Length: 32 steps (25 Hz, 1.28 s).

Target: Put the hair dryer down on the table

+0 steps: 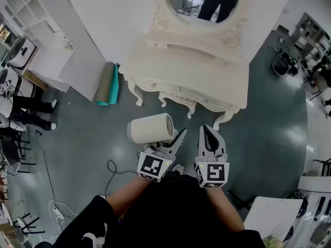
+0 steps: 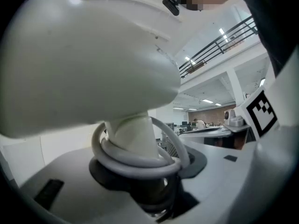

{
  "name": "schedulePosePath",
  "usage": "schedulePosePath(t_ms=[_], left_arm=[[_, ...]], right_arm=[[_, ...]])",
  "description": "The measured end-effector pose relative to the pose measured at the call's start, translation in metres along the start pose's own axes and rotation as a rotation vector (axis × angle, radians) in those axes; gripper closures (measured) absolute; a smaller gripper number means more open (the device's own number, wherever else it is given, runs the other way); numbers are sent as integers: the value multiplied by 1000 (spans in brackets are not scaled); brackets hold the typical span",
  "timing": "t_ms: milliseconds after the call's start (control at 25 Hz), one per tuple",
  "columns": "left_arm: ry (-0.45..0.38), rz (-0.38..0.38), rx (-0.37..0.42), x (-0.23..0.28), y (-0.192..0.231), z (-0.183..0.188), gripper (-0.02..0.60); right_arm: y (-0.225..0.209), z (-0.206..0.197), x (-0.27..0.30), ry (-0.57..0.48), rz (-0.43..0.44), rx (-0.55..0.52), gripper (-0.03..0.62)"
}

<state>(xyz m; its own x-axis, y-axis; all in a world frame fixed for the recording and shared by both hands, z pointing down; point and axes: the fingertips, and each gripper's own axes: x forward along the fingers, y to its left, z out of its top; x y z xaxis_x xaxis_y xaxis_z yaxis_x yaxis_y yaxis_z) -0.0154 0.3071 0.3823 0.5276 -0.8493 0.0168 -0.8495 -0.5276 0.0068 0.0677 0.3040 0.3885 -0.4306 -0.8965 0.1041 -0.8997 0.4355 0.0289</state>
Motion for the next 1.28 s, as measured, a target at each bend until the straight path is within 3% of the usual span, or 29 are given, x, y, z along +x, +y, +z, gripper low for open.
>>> schedulePosePath(t_ms=[240,440,920,1280], left_arm=[[-4,-1,12,-1,-2,1,331],[-5,-17,0,1,0,0,330],[-14,-48,16,42,24,8,330],[-11,-58,-3,90,66,9,330]], right_arm=[[1,2,3,-11,33,-2,577],[6,16,3,-64,24,-123,577],[-40,-4,48,-16,-45,43,577],[-73,4,99,-4,-91,54,577]])
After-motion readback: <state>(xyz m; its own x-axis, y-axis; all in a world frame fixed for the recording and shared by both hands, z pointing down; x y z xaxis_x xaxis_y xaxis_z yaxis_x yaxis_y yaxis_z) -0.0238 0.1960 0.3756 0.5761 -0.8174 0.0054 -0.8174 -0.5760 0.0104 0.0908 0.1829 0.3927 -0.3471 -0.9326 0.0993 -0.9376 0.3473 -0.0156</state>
